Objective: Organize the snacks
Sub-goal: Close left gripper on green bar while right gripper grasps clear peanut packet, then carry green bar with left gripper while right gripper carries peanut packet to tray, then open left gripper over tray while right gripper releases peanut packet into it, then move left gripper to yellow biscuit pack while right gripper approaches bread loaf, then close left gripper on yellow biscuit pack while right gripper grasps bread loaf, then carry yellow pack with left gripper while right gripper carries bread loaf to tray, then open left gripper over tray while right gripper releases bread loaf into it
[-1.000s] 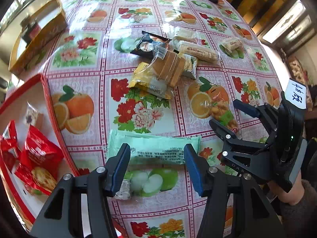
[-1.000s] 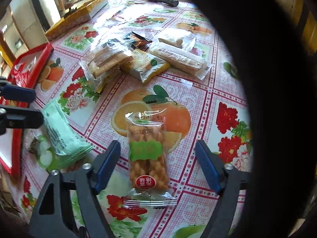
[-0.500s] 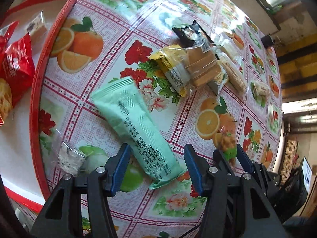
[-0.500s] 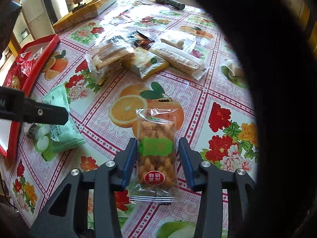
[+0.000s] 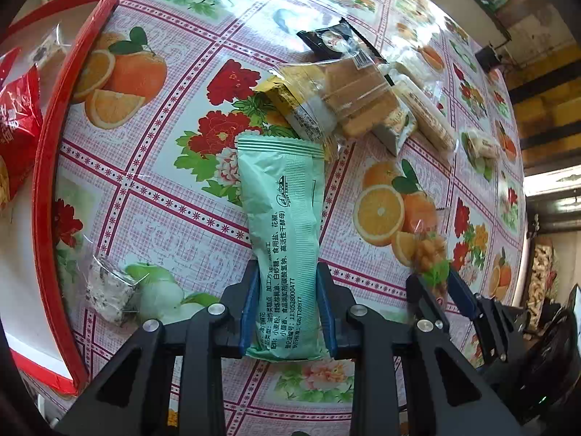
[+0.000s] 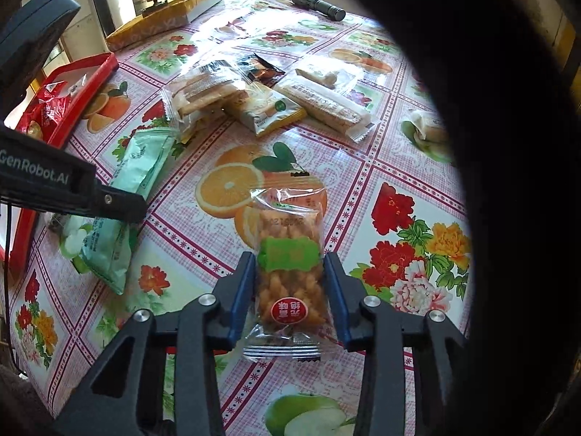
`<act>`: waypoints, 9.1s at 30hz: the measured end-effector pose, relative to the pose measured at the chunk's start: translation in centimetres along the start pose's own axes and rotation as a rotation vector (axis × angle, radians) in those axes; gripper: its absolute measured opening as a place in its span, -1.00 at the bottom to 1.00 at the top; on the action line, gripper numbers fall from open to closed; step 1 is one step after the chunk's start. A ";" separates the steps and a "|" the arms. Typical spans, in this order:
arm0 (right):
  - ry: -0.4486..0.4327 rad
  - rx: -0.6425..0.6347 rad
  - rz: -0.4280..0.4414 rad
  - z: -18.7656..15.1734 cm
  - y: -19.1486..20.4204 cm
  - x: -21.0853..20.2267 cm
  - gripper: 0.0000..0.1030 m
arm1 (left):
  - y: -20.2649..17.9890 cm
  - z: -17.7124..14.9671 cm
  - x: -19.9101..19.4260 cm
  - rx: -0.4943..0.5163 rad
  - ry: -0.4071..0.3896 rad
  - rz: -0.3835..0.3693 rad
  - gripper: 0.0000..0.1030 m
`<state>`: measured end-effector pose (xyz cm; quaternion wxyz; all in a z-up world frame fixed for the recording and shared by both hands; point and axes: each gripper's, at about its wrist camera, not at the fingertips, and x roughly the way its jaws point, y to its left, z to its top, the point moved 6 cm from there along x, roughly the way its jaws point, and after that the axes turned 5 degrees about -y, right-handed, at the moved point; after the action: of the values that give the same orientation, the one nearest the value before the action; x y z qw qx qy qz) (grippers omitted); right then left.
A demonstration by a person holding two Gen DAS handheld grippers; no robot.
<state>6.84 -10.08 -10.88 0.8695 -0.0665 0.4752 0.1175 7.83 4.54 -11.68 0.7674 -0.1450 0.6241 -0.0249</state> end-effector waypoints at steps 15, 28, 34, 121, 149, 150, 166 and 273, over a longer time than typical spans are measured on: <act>-0.024 0.118 0.034 -2.2 1.0 -3.0 -0.29 | -0.4 -3.9 -2.8 0.315 -0.098 -0.037 -0.48; -0.047 0.153 0.056 -1.6 4.2 -4.3 -0.29 | 2.3 -5.3 -5.2 0.372 -0.139 -0.051 -0.48; -0.074 0.117 0.114 0.6 7.8 -5.2 -0.29 | 4.0 -4.8 -7.6 0.344 -0.185 -0.061 -0.48; -0.068 0.095 0.069 10.5 3.7 4.7 -0.01 | 5.0 5.9 -9.8 0.186 -0.385 0.203 -0.02; -0.015 0.201 0.056 3.6 -3.9 1.2 0.41 | -1.5 11.8 2.6 -0.073 -0.124 0.102 0.09; -0.004 0.206 0.065 3.5 -3.8 1.3 0.42 | -1.3 11.7 2.6 -0.079 -0.130 0.115 0.11; -0.007 0.077 -0.038 2.9 -2.4 2.4 0.24 | -3.8 10.3 3.3 -0.006 -0.128 0.173 -0.09; -0.125 -0.258 0.293 6.8 31.2 -1.6 0.33 | 24.8 1.0 -12.1 0.069 -0.330 0.227 -0.02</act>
<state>3.14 21.31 -6.02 0.8551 -0.1001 0.4061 0.3065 2.62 31.13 -6.26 0.8617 -0.0494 0.5008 0.0643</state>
